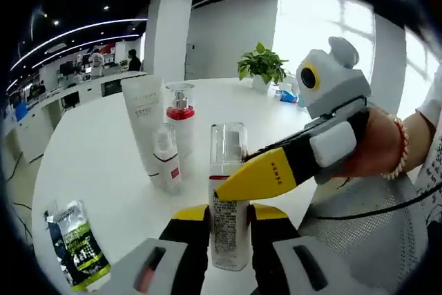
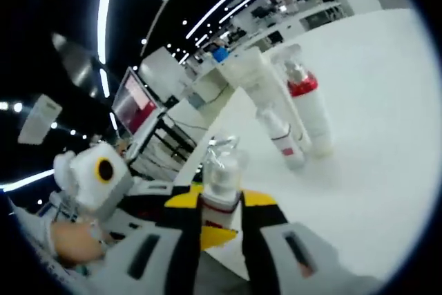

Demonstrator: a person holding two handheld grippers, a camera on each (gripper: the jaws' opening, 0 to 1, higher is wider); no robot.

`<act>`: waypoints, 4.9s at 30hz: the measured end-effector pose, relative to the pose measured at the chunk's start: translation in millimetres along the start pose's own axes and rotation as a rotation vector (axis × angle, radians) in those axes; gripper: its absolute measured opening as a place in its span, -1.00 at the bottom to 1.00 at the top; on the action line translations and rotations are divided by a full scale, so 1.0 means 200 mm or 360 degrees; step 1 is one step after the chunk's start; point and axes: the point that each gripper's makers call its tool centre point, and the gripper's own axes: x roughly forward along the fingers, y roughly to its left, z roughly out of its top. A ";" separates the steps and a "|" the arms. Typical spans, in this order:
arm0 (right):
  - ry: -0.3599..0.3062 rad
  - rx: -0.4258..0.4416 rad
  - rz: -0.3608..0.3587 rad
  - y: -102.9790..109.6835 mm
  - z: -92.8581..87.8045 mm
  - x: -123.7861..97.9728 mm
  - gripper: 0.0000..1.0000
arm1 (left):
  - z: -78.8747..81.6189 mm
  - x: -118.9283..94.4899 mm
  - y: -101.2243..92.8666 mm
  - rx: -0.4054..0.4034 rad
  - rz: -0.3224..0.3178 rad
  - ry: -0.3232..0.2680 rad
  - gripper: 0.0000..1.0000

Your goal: Arrange the skincare products in the storage area until every visible bottle or jar stands upright without overlapping.

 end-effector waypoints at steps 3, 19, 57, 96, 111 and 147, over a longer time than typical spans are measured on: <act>0.0007 -0.0009 -0.0007 0.00 -0.01 0.00 -0.59 | -0.01 0.00 -0.01 0.0015 0.0017 0.0023 -0.56; -0.0050 0.0114 -0.0083 -0.05 -0.01 0.01 -0.57 | -0.02 0.00 0.04 0.0327 0.0230 0.0051 -0.58; -0.0095 -0.0429 -0.0445 -0.17 0.15 -0.07 -0.62 | 0.12 -0.46 0.50 0.0263 0.0916 -0.0064 -0.34; -0.0045 -0.0835 -0.0888 -0.49 0.27 0.07 -0.61 | 0.02 -0.61 0.64 0.0038 0.1094 -0.0162 -0.48; -0.0148 -0.0900 -0.0842 -0.54 0.24 0.12 -0.60 | -0.01 -0.59 0.62 0.0069 0.1080 -0.0102 -0.48; 0.0315 -0.0848 -0.0643 -0.65 0.05 0.11 -0.69 | -0.04 -0.37 0.42 0.0198 0.0670 0.0088 -0.50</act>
